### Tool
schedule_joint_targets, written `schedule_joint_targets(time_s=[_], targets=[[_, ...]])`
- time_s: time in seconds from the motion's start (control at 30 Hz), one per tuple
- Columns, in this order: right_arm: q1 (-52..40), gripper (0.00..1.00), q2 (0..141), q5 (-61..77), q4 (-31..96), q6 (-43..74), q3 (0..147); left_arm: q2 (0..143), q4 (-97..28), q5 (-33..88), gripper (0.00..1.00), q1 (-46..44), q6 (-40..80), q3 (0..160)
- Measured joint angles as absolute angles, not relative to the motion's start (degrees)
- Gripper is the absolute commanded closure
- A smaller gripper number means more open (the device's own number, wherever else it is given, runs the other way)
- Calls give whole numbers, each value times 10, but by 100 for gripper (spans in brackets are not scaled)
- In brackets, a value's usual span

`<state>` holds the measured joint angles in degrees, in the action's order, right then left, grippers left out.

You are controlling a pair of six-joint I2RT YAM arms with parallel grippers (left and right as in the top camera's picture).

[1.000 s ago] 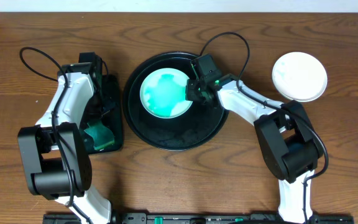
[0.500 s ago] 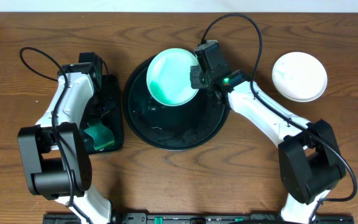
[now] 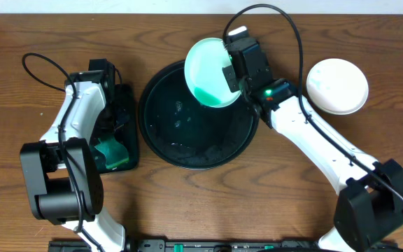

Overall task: Clean dirty plates on tray and stack at the side
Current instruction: 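Lift the plate up off the round tray with the right gripper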

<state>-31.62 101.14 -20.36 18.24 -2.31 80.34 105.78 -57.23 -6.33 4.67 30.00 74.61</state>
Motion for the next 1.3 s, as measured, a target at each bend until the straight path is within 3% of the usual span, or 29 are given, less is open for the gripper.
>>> schedule_joint_targets(time_s=[0.73,1.3], targets=[[-440,99,1008,-464,118,-418,803,1058,-572,-63,18,47,300,746],[-469,99,1008,-550,96,-491,803,1058,-572,-63,18,47,300,746]])
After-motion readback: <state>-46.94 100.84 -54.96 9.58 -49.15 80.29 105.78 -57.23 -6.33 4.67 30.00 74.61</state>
